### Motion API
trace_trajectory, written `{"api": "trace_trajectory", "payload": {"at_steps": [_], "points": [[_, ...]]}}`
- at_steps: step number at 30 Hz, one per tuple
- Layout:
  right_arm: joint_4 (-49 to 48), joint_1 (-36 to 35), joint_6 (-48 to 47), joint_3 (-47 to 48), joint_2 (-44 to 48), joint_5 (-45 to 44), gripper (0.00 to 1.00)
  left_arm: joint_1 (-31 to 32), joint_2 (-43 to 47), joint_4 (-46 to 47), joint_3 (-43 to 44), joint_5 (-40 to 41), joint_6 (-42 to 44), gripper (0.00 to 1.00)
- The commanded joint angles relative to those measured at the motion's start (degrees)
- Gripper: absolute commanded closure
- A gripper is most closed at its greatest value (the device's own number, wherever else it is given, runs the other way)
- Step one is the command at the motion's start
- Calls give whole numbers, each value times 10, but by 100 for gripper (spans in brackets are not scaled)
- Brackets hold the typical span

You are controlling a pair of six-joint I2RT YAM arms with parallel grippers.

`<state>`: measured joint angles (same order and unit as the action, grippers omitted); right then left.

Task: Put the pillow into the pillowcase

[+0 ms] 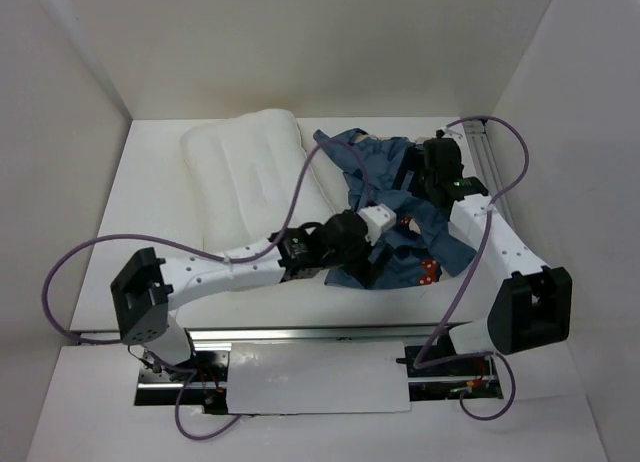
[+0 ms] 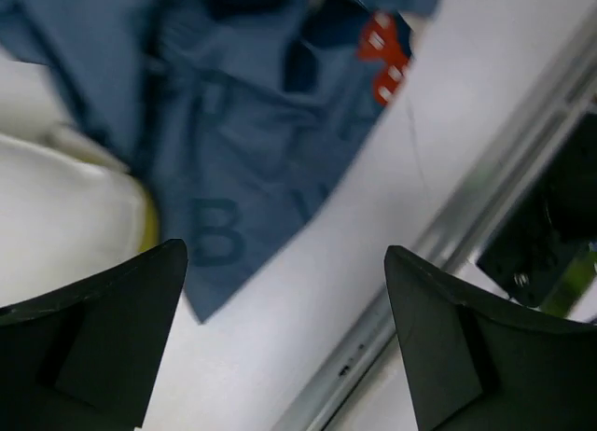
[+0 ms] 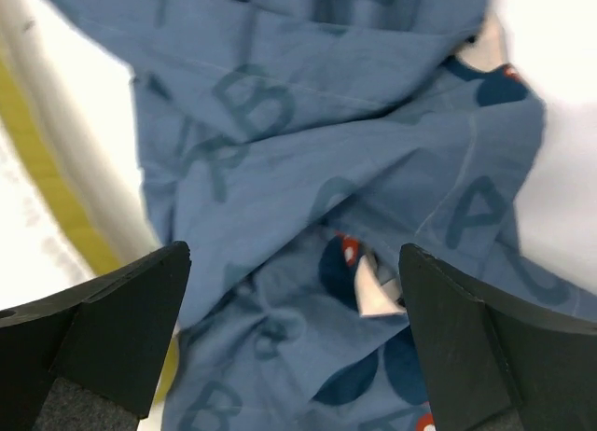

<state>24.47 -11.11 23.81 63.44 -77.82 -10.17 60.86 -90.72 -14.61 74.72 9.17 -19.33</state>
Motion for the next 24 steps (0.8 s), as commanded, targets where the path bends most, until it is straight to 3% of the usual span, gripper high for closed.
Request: {"api": "trace_trajectory", "payload": {"at_steps": [1,8,13,21,24], "points": [[-30,24,5,52,-20,-42,0,29,-41,55,17,-20,25,0],[-5,73,-73,174,-155,-28,0,37,-181,144,96,-85,-16,0],[-38,79,-109,242,-266,26,8,37,-287,148,201,-119,-27,0],[4,79,-128,430,-455,72,13,37,-421,102,306,-79,-21,0],[-1,79,-134,450,-501,78,20,37,-445,102,322,-90,-20,0]]}}
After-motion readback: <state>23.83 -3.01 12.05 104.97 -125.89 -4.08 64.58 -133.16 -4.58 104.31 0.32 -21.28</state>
